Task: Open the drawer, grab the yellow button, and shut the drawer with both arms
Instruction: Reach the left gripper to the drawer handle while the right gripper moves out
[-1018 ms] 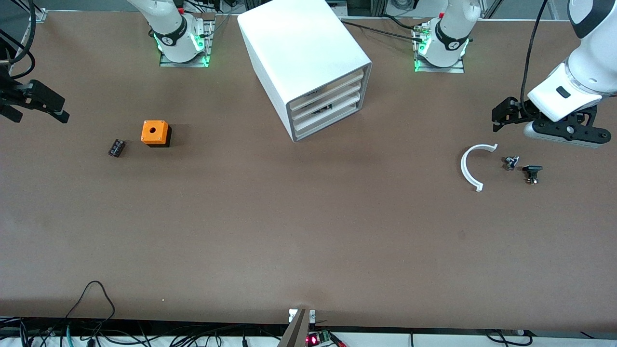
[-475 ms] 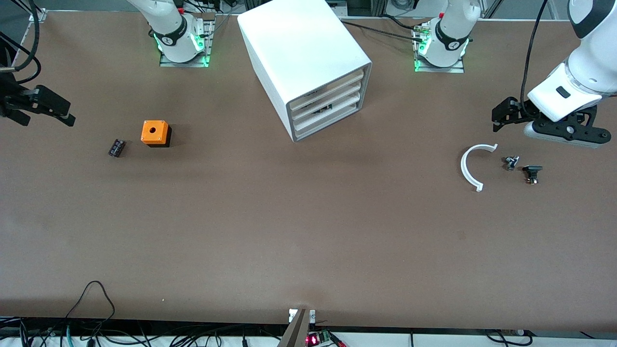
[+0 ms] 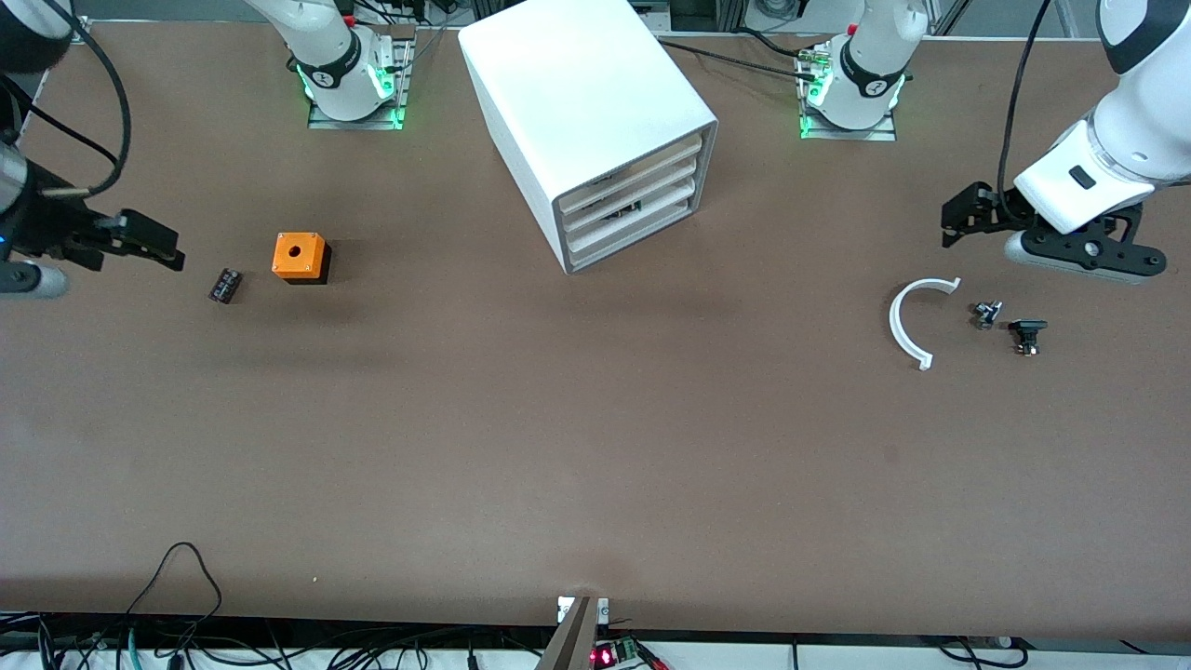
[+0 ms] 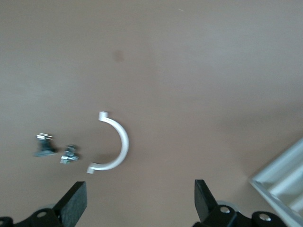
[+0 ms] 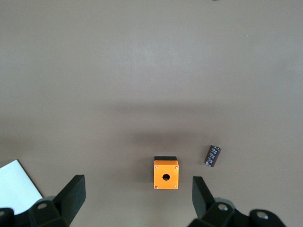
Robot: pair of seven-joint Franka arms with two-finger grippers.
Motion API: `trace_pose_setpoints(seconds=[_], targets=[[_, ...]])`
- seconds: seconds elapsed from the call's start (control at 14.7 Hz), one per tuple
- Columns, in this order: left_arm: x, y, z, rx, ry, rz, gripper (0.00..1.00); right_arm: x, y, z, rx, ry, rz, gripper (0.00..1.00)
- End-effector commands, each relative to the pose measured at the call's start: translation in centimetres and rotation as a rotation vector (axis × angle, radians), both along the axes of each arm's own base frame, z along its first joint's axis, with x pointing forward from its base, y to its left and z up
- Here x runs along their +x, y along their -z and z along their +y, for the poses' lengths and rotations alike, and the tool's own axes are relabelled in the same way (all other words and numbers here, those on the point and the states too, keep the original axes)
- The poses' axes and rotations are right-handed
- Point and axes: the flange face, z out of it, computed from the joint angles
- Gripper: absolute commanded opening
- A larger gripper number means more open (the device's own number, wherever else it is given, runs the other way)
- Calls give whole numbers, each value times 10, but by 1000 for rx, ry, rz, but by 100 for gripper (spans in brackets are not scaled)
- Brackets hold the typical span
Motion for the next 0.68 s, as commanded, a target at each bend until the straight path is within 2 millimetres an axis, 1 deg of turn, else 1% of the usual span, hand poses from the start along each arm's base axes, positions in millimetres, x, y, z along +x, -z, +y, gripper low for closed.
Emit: trace_pose_setpoints(seconds=[0.0, 0.07, 0.14, 0.27, 0.34, 0.48, 0.61], targets=[[0, 19, -13, -88, 11, 80, 100, 11, 16, 1, 8, -3, 7, 100], [2, 32, -26, -115, 27, 114, 100, 16, 28, 1, 8, 1, 26, 100], [2, 40, -41, -156, 41, 146, 100, 20, 39, 1, 7, 6, 42, 100], [-1, 57, -74, -256, 102, 204, 100, 23, 52, 4, 11, 13, 64, 100], [-1, 67, -84, -308, 141, 224, 100, 24, 55, 7, 12, 10, 67, 100], [5, 93, -98, -476, 200, 268, 100, 25, 64, 12, 12, 20, 82, 100], [13, 115, -106, -600, 245, 287, 100, 25, 74, 17, 33, 97, 103, 100]])
